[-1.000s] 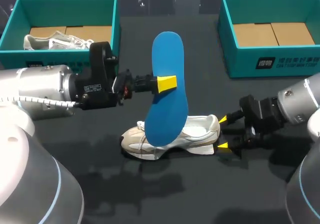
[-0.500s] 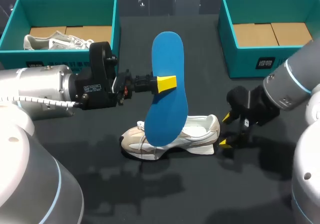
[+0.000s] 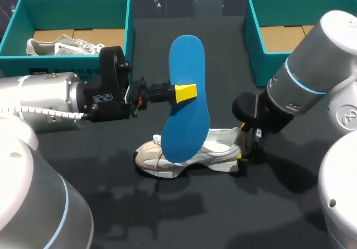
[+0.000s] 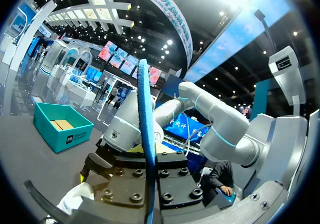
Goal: Take the shoe out of the shoebox, open the shoe tongue, remove and reinsert the insole, then place the shoe into the shoebox
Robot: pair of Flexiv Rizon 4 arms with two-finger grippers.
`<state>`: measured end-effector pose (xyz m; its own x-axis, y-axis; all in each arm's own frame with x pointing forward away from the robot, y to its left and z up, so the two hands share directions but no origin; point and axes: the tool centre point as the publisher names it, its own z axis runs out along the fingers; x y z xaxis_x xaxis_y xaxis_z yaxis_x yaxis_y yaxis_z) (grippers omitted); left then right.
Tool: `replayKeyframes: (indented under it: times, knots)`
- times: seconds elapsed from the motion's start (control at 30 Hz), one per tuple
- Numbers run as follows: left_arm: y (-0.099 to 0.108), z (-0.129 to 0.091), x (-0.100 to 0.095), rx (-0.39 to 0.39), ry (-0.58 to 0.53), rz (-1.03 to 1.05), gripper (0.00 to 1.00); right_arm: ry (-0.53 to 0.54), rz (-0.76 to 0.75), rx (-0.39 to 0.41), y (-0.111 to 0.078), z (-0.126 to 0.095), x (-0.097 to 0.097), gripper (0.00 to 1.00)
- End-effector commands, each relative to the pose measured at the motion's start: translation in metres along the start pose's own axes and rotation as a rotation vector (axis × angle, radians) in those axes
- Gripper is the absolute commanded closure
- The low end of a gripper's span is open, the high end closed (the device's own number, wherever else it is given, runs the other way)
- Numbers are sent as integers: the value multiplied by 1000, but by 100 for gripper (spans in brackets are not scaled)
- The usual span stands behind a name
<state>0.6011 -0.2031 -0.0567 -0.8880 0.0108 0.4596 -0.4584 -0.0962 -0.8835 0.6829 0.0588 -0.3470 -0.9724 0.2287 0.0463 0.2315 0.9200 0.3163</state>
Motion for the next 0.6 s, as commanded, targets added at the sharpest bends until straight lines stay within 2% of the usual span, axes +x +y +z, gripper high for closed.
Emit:
replayKeyframes:
  times: [0.03, 0.23, 0.6]
  knots:
    - [2, -1, 2, 4, -3, 1, 100, -2, 9, 241, 11, -1, -1, 0]
    - [2, -1, 2, 4, -3, 1, 100, -8, -24, 287, 22, 2, -4, 0]
    - [2, -1, 2, 4, -3, 1, 100, -21, -54, 301, 31, -3, -8, 0]
